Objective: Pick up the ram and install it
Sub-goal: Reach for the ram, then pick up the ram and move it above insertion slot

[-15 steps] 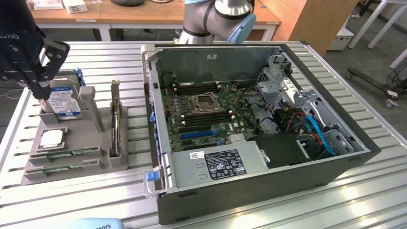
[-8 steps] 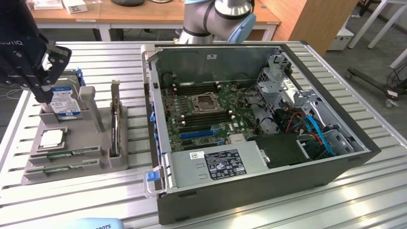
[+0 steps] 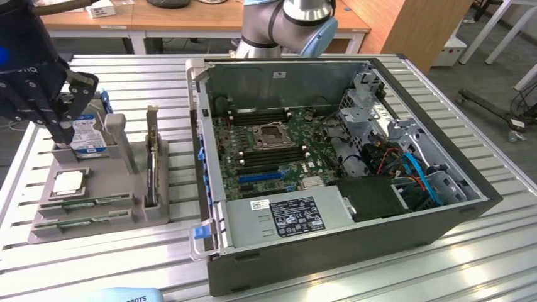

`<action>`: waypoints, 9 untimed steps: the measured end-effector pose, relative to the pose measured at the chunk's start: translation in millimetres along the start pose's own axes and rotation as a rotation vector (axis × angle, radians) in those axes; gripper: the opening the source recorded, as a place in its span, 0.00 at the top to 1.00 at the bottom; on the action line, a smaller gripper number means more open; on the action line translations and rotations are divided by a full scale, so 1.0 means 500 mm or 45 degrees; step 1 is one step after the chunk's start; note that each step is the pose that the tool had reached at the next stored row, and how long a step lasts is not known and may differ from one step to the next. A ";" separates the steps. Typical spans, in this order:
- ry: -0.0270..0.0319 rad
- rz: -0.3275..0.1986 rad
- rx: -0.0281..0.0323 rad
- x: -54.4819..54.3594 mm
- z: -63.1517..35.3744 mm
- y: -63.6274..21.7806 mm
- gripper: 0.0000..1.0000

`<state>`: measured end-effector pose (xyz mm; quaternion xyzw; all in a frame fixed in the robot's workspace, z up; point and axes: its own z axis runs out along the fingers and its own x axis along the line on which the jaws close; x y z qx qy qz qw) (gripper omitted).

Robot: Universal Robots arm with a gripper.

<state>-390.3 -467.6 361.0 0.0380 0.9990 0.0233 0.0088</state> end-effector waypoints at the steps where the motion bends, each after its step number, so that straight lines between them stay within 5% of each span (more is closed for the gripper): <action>1: 0.0002 0.000 0.0000 0.000 0.000 0.000 0.90; 9: 0.0001 0.000 -0.0002 0.000 0.001 0.000 0.90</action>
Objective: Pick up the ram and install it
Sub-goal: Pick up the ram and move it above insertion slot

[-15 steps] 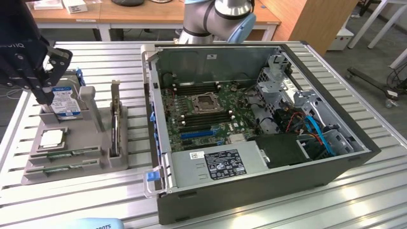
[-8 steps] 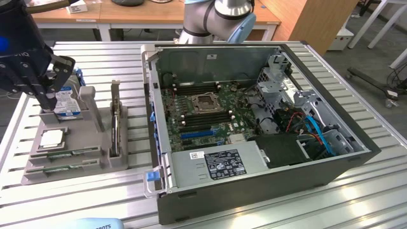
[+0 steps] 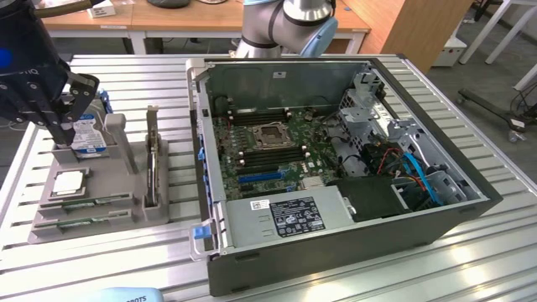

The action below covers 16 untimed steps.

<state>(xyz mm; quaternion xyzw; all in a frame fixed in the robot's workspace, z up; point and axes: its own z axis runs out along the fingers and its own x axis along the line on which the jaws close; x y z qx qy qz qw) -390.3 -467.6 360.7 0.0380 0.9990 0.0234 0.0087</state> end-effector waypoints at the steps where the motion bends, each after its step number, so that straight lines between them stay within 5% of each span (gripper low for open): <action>1: 0.0000 0.000 0.0001 0.000 0.000 0.000 0.90; 9: 0.0011 -0.023 -0.0001 0.000 0.001 0.000 0.90; 16: 0.0068 -0.147 -0.0013 0.000 0.002 0.000 0.90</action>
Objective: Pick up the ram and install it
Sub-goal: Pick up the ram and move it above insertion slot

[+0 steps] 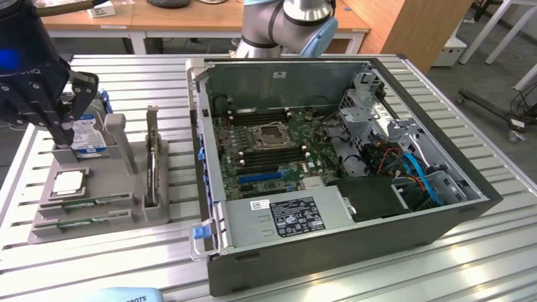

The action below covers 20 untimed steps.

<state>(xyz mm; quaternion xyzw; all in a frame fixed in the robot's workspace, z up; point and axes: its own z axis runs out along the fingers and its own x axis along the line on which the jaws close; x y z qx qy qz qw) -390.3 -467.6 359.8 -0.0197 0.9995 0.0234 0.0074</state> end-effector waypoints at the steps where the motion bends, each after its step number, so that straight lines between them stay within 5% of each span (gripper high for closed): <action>1: 0.0010 -0.019 -0.0002 0.000 0.000 0.000 0.90; 20: 0.0210 -0.450 -0.0069 0.000 0.004 0.000 0.90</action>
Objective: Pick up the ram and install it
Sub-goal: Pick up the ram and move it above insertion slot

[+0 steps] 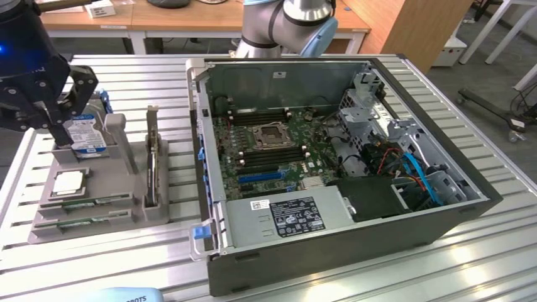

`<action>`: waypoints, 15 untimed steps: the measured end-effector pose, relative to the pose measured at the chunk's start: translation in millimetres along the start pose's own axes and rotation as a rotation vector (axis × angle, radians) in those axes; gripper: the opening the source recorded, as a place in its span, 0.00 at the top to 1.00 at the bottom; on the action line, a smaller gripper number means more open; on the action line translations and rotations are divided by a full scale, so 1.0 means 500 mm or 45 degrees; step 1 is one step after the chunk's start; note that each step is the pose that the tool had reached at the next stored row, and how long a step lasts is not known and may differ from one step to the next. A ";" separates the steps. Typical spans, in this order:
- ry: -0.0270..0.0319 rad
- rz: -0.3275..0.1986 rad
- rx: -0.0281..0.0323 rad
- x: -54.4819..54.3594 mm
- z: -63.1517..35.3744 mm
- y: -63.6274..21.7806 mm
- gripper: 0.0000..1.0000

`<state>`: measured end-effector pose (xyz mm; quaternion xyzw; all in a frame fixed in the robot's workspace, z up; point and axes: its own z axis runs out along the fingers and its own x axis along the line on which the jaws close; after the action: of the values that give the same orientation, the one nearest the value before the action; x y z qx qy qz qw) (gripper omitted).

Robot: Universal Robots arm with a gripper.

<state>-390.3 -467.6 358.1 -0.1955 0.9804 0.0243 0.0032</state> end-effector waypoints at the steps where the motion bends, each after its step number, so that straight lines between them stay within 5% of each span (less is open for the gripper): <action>1: 0.0012 -0.023 -0.0003 0.000 0.000 0.000 0.90; 15: 0.0161 -0.346 -0.0054 0.000 0.001 0.000 0.90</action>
<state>-390.3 -467.6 357.6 -0.3268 0.9448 0.0245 -0.0002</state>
